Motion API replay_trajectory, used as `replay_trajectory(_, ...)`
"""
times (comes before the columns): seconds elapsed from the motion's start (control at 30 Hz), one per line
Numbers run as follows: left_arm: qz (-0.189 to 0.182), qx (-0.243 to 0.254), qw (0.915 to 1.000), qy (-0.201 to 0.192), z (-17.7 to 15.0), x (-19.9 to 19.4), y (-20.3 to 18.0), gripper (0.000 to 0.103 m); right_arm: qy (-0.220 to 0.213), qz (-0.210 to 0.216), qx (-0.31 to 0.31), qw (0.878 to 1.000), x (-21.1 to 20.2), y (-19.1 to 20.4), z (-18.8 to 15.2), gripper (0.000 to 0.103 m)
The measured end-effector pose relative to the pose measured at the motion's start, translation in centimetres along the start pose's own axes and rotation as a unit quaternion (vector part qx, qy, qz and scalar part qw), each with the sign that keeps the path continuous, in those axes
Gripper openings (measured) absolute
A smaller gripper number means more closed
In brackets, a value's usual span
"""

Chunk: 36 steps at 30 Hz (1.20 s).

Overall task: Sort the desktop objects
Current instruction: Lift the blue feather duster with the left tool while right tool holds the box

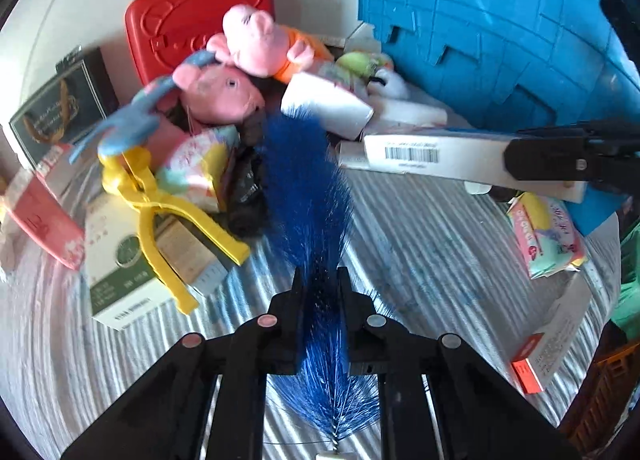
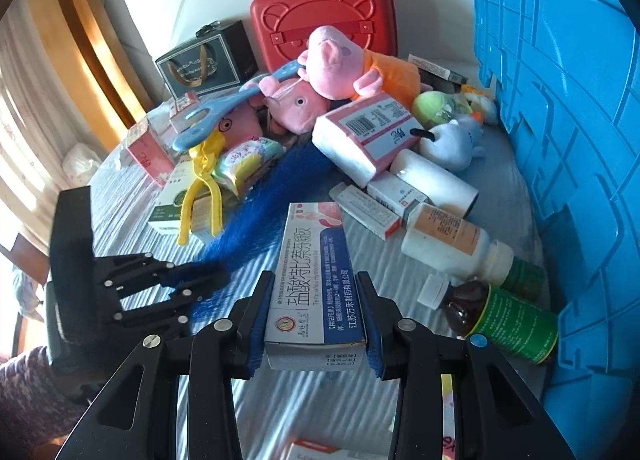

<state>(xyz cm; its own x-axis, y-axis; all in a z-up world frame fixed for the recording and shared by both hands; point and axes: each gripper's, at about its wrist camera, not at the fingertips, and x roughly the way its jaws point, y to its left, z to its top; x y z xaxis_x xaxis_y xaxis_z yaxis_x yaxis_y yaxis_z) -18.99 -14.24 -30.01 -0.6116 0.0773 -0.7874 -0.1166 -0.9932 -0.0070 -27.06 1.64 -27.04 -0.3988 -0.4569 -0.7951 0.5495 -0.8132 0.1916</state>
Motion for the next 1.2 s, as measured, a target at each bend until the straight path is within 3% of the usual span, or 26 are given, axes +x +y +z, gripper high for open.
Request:
replay_trajectory(0.07,-0.002,0.005,0.9999,-0.014,0.4,-1.5,0.0,0.012,-0.006,-0.001,-0.003,1.000,-0.5,0.6,0.2,0.039)
replay_trajectory(0.13,0.002,0.017,0.9993,-0.032,0.7,-3.4,-0.1,0.003,-0.011,-0.001,-0.004,1.000,-1.0,1.1,0.4,0.039)
replay_trajectory(0.33,0.009,0.043,0.9972,-0.060,1.9,-7.8,0.6,0.002,-0.031,-0.002,-0.004,1.000,-2.7,2.9,0.9,0.039)
replay_trajectory(0.6,0.034,0.042,0.9970,-0.056,1.9,-9.4,1.9,0.002,-0.052,-0.008,0.000,0.999,-4.9,5.2,1.1,0.039)
replay_trajectory(0.7,0.018,0.024,0.9987,-0.041,1.9,-8.9,2.7,0.004,-0.059,-0.017,0.003,0.998,-5.6,5.5,1.3,0.039)
replay_trajectory(0.73,0.020,0.022,0.9990,-0.035,1.9,-8.7,2.9,0.014,-0.061,-0.019,0.005,0.998,-5.9,5.5,1.2,0.039)
replay_trajectory(0.8,0.001,0.011,0.9994,-0.033,1.9,-8.4,3.3,0.051,-0.065,-0.024,0.010,0.998,-6.4,5.5,1.3,0.039)
replay_trajectory(0.83,-0.011,0.006,0.9993,-0.035,1.9,-8.5,3.4,0.083,-0.068,-0.026,0.012,0.997,-6.7,5.5,1.4,0.039)
replay_trajectory(0.87,-0.019,0.004,0.9990,-0.041,2.0,-8.6,3.4,0.092,-0.072,-0.029,0.012,0.997,-7.0,5.6,1.4,0.039)
replay_trajectory(0.93,-0.026,-0.001,0.9981,-0.055,2.2,-8.9,3.3,0.093,-0.076,-0.034,0.011,0.996,-7.5,5.6,1.6,0.039)
replay_trajectory(1.0,-0.009,0.001,0.9982,-0.059,2.4,-8.6,3.3,0.095,-0.080,-0.036,0.012,0.996,-7.8,5.5,1.9,0.039)
replay_trajectory(1.2,0.018,-0.012,0.9995,-0.022,1.4,-4.9,4.5,0.096,-0.085,-0.043,0.019,0.995,-8.1,4.5,2.1,0.039)
